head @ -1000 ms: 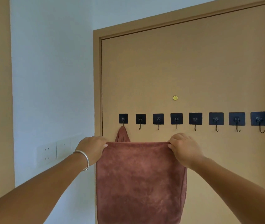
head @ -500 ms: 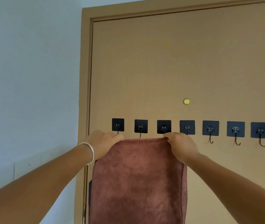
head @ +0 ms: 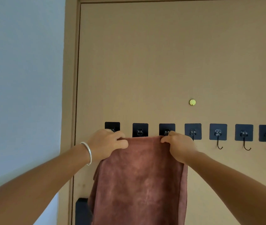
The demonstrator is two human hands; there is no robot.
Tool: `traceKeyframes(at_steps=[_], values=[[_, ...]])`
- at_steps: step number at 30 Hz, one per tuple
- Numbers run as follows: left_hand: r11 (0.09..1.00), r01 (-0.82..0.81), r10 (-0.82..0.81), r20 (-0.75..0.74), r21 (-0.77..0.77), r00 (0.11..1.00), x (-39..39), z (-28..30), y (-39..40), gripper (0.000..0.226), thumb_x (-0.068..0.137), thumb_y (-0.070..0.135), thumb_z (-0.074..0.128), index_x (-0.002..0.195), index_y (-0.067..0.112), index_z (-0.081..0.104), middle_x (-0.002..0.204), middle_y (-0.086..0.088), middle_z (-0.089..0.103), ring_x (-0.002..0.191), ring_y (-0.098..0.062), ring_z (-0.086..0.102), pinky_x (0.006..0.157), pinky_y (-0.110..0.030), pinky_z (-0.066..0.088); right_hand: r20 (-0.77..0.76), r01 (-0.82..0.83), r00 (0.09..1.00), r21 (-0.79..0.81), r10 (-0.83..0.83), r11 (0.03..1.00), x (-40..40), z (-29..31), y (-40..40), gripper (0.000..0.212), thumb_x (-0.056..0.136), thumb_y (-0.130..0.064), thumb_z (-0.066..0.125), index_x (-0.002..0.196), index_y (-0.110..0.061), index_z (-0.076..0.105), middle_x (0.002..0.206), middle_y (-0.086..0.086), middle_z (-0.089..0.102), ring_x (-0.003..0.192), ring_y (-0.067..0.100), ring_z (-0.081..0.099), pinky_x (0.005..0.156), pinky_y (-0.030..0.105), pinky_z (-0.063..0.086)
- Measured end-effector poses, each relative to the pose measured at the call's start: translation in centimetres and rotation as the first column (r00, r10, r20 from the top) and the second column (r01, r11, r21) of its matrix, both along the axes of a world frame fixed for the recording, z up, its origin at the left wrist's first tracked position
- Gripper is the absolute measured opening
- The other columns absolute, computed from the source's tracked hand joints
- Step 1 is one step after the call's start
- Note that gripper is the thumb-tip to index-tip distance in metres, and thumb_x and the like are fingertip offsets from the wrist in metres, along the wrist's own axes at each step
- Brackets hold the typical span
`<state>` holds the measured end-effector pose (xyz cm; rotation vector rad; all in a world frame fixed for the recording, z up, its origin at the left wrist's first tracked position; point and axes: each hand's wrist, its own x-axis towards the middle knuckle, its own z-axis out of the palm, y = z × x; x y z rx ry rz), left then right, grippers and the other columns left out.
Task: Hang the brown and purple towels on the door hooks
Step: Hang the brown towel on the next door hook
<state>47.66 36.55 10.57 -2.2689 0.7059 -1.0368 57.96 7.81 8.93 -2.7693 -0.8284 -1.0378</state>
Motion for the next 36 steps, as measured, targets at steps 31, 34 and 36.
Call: traceKeyframes(at_steps=[31,34,36], values=[[0.711,-0.578,0.310,-0.558,-0.401,0.770,5.1,-9.4,-5.4,0.038,0.093,0.045,0.040,0.128,0.031,0.045,0.128,-0.002,0.041,0.104,-0.027,0.057,0.081,-0.036,0.043,0.017,0.071,0.997,-0.067,-0.070,0.995,-0.3,-9.9,6.6,0.042,0.038,-0.023,0.090,0.074,-0.026,0.070,0.067,0.000,0.056,0.055,0.021,0.054,0.042,0.031,0.044],[0.730,-0.638,0.438,-0.548,-0.246,0.712,4.2,-9.7,-5.7,0.028,0.095,0.032,0.042,0.118,0.023,0.056,0.134,-0.006,0.034,0.113,-0.028,0.047,0.086,-0.039,0.041,-0.213,-0.018,0.977,-0.083,0.000,0.996,-1.3,-9.7,6.2,0.044,0.079,-0.026,0.069,0.122,-0.029,0.057,0.086,0.004,0.063,0.067,0.024,0.053,0.058,0.032,0.044],[0.726,-0.658,0.459,-0.571,-0.201,0.681,3.9,-9.8,-6.0,0.028,0.091,0.019,0.046,0.118,0.019,0.055,0.135,-0.007,0.034,0.113,-0.028,0.046,0.088,-0.039,0.042,-0.310,-0.065,0.951,-0.140,0.019,0.988,-0.9,-10.2,5.9,0.056,0.092,-0.016,0.044,0.144,-0.030,0.027,0.107,0.008,0.061,0.088,0.031,0.057,0.070,0.033,0.039]])
